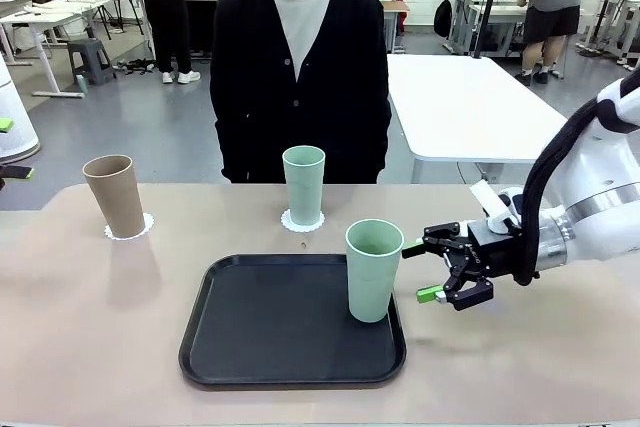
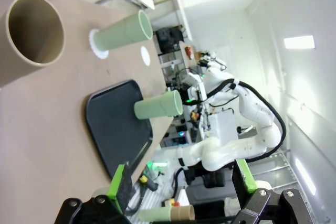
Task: Place coasters on the table and set cups on them.
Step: Take one Reusable plastic cup from the Flat Tray and place it on a coaster set by the human.
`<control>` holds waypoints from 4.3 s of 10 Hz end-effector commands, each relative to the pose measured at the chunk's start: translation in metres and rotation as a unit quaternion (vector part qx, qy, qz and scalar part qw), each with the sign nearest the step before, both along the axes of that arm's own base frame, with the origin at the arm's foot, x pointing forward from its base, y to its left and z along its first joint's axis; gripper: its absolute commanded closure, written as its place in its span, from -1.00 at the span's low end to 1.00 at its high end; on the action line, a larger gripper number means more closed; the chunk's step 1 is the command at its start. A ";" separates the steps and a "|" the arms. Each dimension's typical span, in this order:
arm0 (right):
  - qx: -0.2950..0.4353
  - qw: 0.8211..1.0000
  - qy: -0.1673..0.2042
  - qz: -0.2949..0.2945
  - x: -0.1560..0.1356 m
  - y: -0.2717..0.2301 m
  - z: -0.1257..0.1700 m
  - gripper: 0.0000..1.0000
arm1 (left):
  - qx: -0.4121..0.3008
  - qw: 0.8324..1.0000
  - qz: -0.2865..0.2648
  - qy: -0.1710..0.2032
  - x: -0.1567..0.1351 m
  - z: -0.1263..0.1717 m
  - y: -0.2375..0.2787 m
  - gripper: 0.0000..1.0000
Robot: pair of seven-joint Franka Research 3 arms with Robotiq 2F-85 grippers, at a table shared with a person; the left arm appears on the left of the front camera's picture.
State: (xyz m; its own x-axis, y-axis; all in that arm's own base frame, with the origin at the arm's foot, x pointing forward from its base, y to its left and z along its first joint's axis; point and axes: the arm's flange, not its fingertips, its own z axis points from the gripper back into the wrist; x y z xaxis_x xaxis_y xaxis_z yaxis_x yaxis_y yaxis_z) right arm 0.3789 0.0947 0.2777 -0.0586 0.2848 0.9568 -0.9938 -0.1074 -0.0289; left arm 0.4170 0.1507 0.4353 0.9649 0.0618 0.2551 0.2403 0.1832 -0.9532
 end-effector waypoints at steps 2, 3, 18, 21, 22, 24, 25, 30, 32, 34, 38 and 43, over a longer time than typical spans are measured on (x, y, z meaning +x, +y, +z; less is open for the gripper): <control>0.011 1.000 -0.024 -0.011 0.008 0.015 -0.013 -1.00 | -0.001 1.000 0.002 -0.002 -0.001 0.001 0.000 -1.00; 0.017 0.999 -0.026 -0.014 0.010 0.017 -0.015 -1.00 | -0.001 1.000 0.002 -0.002 -0.001 0.001 0.000 -1.00; 0.004 1.000 0.004 0.011 0.024 0.072 -0.056 -1.00 | -0.001 1.000 0.002 -0.002 -0.001 0.001 0.000 -1.00; 0.025 0.999 0.009 0.039 0.023 0.076 -0.055 0.17 | -0.001 1.000 0.002 -0.002 -0.001 0.001 0.000 -1.00; 0.027 0.999 0.008 0.039 0.022 0.074 -0.055 0.29 | -0.001 1.000 0.002 -0.002 -0.001 0.001 0.000 -1.00; 0.030 0.999 0.006 0.042 0.021 0.072 -0.053 1.00 | -0.001 1.000 0.002 -0.002 -0.001 0.001 0.000 -1.00; 0.028 0.999 0.006 0.043 0.020 0.071 -0.050 1.00 | -0.001 1.000 0.002 -0.002 -0.001 0.001 0.000 -1.00; -0.031 0.999 0.003 -0.021 -0.027 0.043 0.112 0.55 | -0.001 1.000 0.002 -0.002 -0.001 0.001 0.000 -1.00; -0.052 0.998 -0.007 -0.034 -0.040 0.031 0.175 0.55 | -0.001 1.000 0.002 -0.002 -0.001 0.001 0.000 -1.00; -0.060 0.997 -0.019 -0.046 -0.050 0.033 0.215 0.55 | -0.001 1.000 0.002 -0.002 -0.001 0.001 0.000 -1.00; -0.053 0.996 -0.037 -0.054 -0.056 0.034 0.234 0.55 | -0.001 1.000 0.002 -0.002 -0.001 0.001 0.000 -1.00; -0.033 0.999 -0.005 -0.040 -0.022 0.009 0.230 -0.62 | -0.001 1.000 0.002 -0.002 -0.001 0.001 0.000 -1.00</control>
